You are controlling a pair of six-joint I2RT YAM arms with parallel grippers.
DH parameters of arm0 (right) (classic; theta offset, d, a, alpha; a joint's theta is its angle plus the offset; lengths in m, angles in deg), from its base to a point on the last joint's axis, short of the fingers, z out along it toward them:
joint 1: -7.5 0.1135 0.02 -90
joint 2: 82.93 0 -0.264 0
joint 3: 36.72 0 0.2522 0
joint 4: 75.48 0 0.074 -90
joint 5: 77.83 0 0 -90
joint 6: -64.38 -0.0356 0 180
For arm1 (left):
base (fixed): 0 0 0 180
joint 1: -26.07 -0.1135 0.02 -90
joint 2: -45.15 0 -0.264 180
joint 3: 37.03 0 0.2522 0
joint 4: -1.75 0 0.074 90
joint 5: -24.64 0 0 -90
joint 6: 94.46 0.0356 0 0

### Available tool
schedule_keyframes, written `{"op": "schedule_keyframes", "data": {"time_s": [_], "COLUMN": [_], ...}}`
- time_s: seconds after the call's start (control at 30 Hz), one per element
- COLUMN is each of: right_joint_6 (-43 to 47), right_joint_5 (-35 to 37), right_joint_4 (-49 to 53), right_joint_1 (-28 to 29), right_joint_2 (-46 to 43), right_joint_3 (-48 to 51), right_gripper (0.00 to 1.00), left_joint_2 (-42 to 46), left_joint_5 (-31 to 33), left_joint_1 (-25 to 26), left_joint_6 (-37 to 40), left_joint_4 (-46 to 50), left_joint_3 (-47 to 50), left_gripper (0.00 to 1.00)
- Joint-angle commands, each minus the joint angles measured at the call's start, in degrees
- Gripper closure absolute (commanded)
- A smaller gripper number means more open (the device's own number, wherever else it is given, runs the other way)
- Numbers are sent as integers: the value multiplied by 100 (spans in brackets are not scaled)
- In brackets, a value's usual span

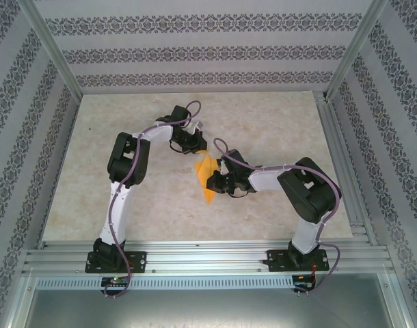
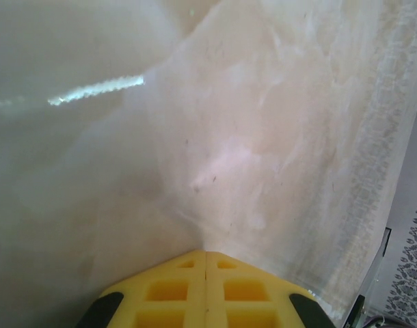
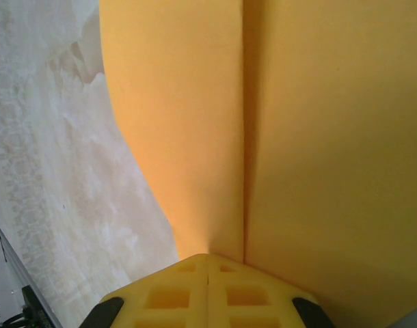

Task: Fold a paper plane with a square sheet of paper (pick it up from the middle)
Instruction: Fourth fold the wing at the center of the table.

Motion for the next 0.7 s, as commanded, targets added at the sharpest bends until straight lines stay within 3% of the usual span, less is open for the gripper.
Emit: {"op": "schedule_keyframes", "data": {"time_s": [0.0, 0.23, 0.47, 0.67], "right_joint_6": [77, 106, 90, 91], "right_joint_5": [72, 96, 129, 143], "right_joint_4": [1301, 1341, 1338, 1332], "right_joint_1": [172, 167, 160, 160], "right_joint_2": [401, 505, 552, 533], "right_joint_3": [227, 23, -58, -19], "right_gripper": [100, 100, 100, 100], "left_joint_2": [-52, 981, 1682, 1588], "left_joint_5": [159, 244, -497, -364], "left_joint_1": [-141, -129, 115, 276], "left_joint_6": [84, -104, -313, -719], "left_joint_4": [-122, -227, -656, -840], "left_joint_3": [-184, 221, 1260, 1812], "left_gripper": [92, 86, 98, 100]}}
